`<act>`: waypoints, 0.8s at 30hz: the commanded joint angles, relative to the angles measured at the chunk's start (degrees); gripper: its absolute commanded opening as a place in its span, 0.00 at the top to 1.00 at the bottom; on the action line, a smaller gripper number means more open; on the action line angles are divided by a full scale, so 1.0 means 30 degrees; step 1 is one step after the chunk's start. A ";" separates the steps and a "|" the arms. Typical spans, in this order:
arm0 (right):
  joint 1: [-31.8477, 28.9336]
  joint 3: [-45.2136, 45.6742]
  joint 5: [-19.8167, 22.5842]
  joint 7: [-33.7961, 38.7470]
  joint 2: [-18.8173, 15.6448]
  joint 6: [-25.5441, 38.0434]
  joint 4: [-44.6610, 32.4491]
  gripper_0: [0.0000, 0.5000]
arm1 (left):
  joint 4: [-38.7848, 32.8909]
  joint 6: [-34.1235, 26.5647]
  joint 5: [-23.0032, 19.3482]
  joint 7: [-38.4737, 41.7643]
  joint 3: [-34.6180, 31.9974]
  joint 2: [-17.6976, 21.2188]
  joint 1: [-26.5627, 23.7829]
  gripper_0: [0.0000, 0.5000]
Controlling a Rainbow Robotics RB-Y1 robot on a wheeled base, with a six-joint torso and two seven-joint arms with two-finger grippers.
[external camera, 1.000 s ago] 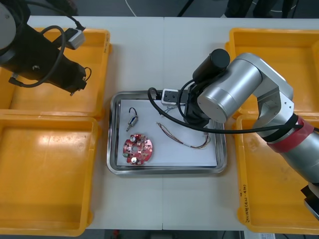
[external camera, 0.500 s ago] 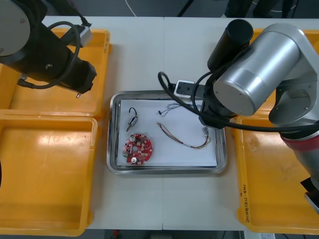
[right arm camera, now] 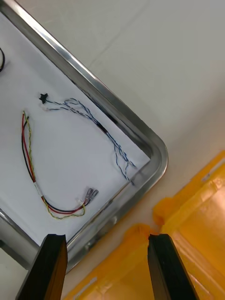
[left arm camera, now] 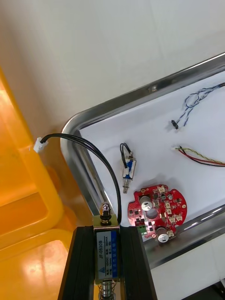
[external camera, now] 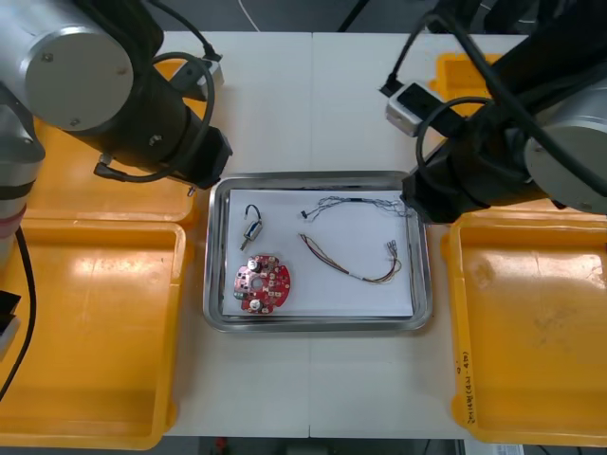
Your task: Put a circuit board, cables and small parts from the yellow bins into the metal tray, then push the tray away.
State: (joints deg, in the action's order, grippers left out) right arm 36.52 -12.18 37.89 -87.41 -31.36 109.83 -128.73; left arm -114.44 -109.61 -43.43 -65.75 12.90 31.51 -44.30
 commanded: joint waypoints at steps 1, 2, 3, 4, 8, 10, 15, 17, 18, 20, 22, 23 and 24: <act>-0.1801 0.2829 0.1461 0.2476 -0.1440 0.0057 -0.0861 0.00 | -0.0906 -0.0131 0.0326 0.3930 0.1296 -0.0717 -0.1169 1.00; -0.1918 0.3093 0.1666 0.2798 -0.1528 0.0057 -0.0861 0.00 | -0.0906 -0.0131 0.0384 0.4076 0.1443 -0.0717 -0.1169 1.00; -0.2270 0.3679 0.1959 0.3413 -0.1674 0.0057 -0.0861 0.00 | -0.0965 -0.0131 0.0501 0.4398 0.1794 -0.0776 -0.1169 1.00; -0.2621 0.4148 0.2193 0.3882 -0.1821 0.0057 -0.0861 0.00 | -0.1023 -0.0115 0.0677 0.4721 0.2175 -0.0805 -0.1169 1.00; -0.3588 0.5525 0.2545 0.4937 -0.2465 0.0057 -0.0861 0.00 | -0.1023 0.0500 0.0941 0.5687 0.3318 -0.0834 -0.1169 1.00; -0.4262 0.6374 0.2633 0.5229 -0.2905 0.0057 -0.0861 0.00 | -0.0906 0.0998 0.1058 0.6273 0.4138 -0.0805 -0.1140 1.00; -0.5639 0.7956 0.2809 0.5259 -0.3667 0.0057 -0.0831 0.00 | -0.0525 0.2024 0.1234 0.7269 0.5544 -0.0981 -0.1140 1.00; -0.6283 0.8777 0.2897 0.5171 -0.3872 0.0057 -0.0802 0.00 | -0.0203 0.2580 0.1351 0.7416 0.6130 -0.1010 -0.1140 1.00; -0.6635 0.9187 0.3014 0.5200 -0.3901 0.0057 -0.0714 0.00 | 0.0031 0.2961 0.1439 0.7445 0.6452 -0.1069 -0.1140 1.00; -0.7016 0.9714 0.3160 0.5288 -0.3960 0.0057 -0.0480 0.00 | 0.0383 0.3371 0.1644 0.7475 0.6833 -0.1127 -0.1140 1.00; -0.7455 1.0359 0.3248 0.5200 -0.3960 0.0057 0.0018 0.00 | 0.0969 0.4192 0.1908 0.7533 0.7419 -0.1244 -0.1140 1.00; -0.7543 1.0505 0.3277 0.5142 -0.3989 0.0057 0.0165 0.00 | 0.1115 0.4367 0.1996 0.7562 0.7566 -0.1274 -0.1140 1.00; -0.7689 1.0740 0.3336 0.5112 -0.3989 0.0057 0.0399 0.00 | 0.1408 0.4719 0.2113 0.7592 0.7771 -0.1332 -0.1140 1.00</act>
State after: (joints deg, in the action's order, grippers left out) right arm 15.20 16.76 47.10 -73.61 -41.28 109.84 -128.63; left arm -111.53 -97.94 -38.48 -46.07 34.10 29.42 -45.27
